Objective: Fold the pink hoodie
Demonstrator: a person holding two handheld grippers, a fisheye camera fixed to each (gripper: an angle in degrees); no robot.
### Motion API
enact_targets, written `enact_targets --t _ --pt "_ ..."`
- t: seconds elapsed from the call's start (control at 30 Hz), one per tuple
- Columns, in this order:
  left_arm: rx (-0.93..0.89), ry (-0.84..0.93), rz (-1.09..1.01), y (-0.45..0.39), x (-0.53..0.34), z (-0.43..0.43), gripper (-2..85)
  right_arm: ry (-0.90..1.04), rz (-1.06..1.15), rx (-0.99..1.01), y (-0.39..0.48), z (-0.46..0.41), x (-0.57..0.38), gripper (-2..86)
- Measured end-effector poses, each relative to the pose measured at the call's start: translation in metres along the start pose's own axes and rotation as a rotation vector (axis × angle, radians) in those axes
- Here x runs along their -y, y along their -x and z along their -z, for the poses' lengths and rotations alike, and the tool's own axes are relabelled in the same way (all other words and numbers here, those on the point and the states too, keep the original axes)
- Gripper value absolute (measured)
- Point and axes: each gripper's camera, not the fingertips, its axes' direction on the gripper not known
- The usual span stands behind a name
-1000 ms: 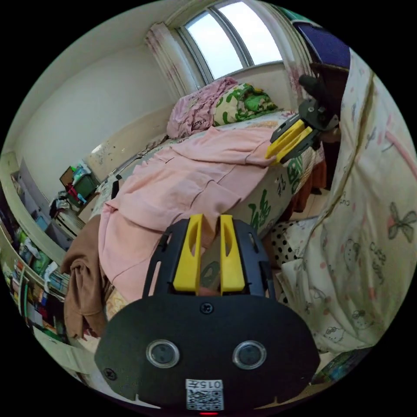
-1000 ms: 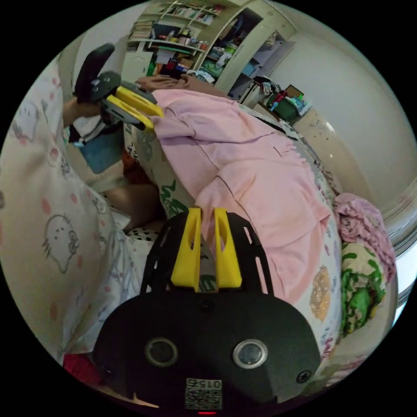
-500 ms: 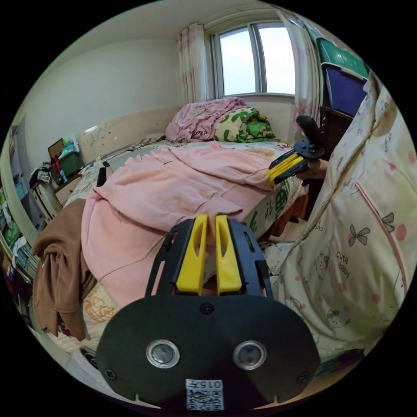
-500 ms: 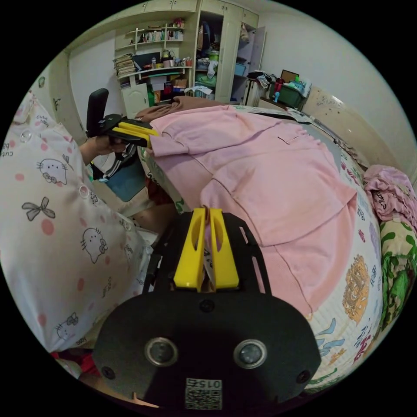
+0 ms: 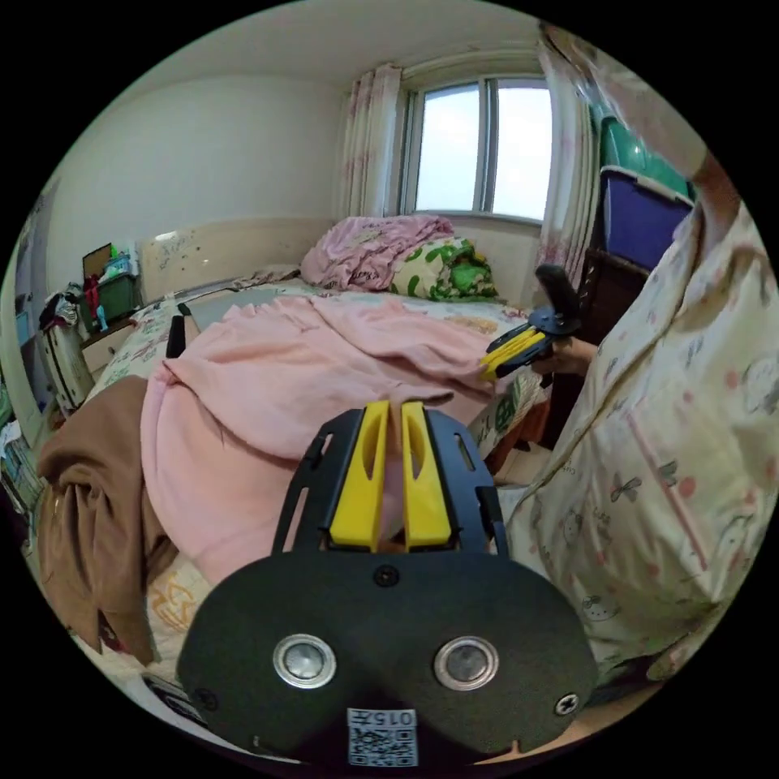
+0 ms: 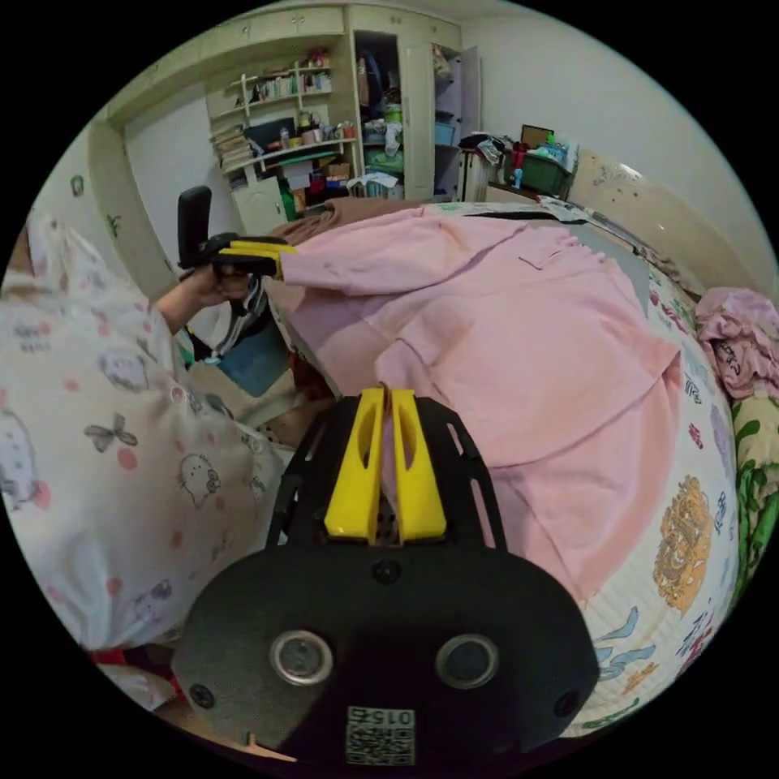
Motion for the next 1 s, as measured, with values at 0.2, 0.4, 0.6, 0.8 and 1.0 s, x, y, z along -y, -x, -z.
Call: enact_targets --t 0.2,0.4,0.6,0.8,1.0 --pt "0.505 -0.335 0.488 0.282 0.055 0.194 2.4 -0.48 -0.65 -0.699 -0.216 0.233 0.116 1.1" --pt "0.711 -0.651 0.722 0.324 -0.04 0.285 10.4 -0.573 -0.547 -0.621 -0.194 0.271 0.132 9.5" --pt "0.408 -0.28 0.624 0.236 -0.177 0.196 10.6 -0.227 -0.502 -0.285 -0.135 0.178 0.055 10.4" --pt "0.32 -0.098 0.745 0.148 -0.3 0.11 13.0 -0.117 -0.69 -0.09 -0.09 0.148 -0.013 12.9" --pt "0.171 0.121 0.692 0.13 -0.309 0.027 11.4 0.041 -0.619 -0.053 -0.065 0.122 0.003 12.3"
